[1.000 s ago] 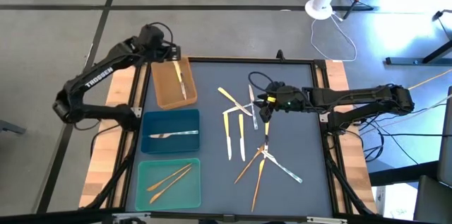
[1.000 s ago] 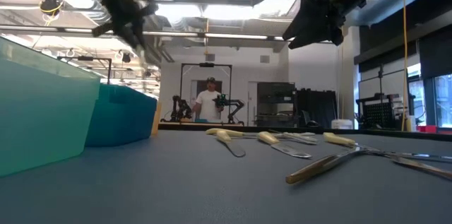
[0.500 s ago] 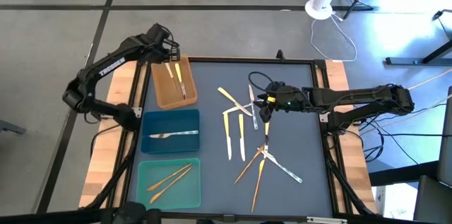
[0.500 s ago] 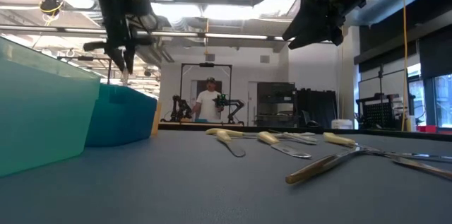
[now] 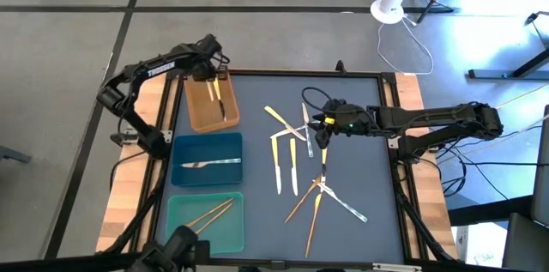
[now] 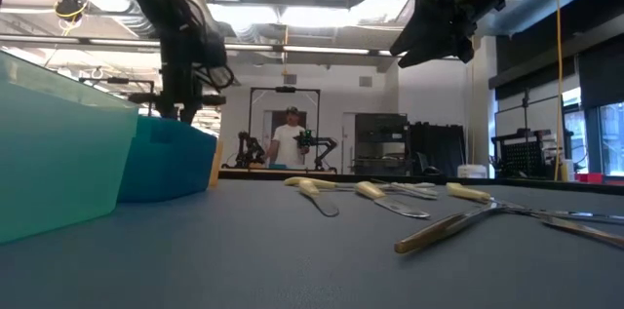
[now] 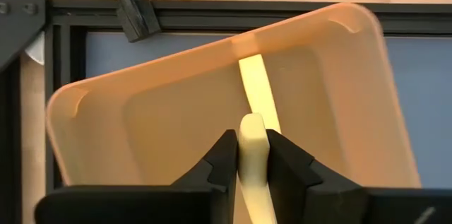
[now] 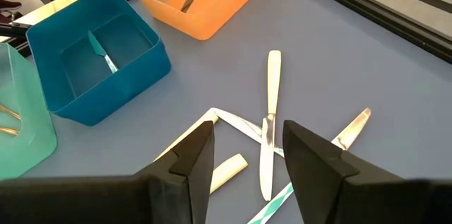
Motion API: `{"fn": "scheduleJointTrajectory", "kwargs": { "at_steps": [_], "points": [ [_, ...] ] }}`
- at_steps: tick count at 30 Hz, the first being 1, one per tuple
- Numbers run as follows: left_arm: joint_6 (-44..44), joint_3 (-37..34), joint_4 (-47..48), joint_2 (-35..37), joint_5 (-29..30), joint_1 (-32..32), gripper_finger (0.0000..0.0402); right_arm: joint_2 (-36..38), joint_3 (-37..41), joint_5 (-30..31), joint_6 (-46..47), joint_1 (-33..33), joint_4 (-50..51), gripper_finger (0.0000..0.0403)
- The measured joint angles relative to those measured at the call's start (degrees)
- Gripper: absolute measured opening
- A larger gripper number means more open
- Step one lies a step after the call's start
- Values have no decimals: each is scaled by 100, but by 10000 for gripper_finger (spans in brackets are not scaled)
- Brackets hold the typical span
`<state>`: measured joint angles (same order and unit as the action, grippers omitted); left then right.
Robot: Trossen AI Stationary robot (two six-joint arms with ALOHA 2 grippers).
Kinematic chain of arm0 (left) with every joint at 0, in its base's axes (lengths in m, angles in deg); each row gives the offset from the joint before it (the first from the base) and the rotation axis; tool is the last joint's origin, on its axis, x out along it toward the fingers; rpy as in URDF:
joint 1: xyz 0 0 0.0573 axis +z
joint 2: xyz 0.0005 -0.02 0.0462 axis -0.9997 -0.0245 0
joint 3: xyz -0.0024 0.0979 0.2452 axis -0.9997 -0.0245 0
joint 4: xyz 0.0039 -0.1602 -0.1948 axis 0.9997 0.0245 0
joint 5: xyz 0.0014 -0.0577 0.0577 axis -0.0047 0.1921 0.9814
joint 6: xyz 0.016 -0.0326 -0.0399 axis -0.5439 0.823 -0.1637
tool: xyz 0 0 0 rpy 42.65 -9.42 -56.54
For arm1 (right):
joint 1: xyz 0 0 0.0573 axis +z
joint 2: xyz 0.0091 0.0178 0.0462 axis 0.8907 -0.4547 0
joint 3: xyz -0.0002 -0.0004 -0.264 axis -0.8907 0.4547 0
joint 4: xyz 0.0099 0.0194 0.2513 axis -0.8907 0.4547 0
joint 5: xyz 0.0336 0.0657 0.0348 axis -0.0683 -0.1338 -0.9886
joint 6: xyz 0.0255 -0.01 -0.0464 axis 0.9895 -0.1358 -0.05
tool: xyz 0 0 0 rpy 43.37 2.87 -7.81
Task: Sort silverware by color (type)
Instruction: Put the yellow knife into the orange bin, then put the white-green knife into the blue bin
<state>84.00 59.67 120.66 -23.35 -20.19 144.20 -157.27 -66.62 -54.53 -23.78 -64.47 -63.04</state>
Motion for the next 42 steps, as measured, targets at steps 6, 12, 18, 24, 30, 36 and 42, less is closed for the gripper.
{"fn": "scheduleJointTrajectory", "kwargs": {
  "at_steps": [6, 12, 18, 24, 30, 36, 42],
  "points": [
    [36, -2, -7, -274, 61, 56, 74, 0, 0, 0, 0, -1, 0, 154],
    [237, -4, -50, -288, 435, 54, 89, 0, -1, 0, 0, -1, 2, 154],
    [335, -2, -131, -289, 450, 64, 105, 0, -2, 0, 0, -1, 0, 154],
    [335, -2, -127, -289, 448, 64, 126, 0, -2, 0, 0, 0, 2, 154],
    [335, -2, -126, -289, 444, 64, 136, 0, -2, 0, 0, -1, 2, 154],
    [335, -2, -127, -289, 442, 64, 136, 0, -2, 0, 0, 0, 2, 154],
    [335, -2, -118, -288, 368, 64, 136, 0, -2, 0, 0, -1, 2, 154]
  ]
}}
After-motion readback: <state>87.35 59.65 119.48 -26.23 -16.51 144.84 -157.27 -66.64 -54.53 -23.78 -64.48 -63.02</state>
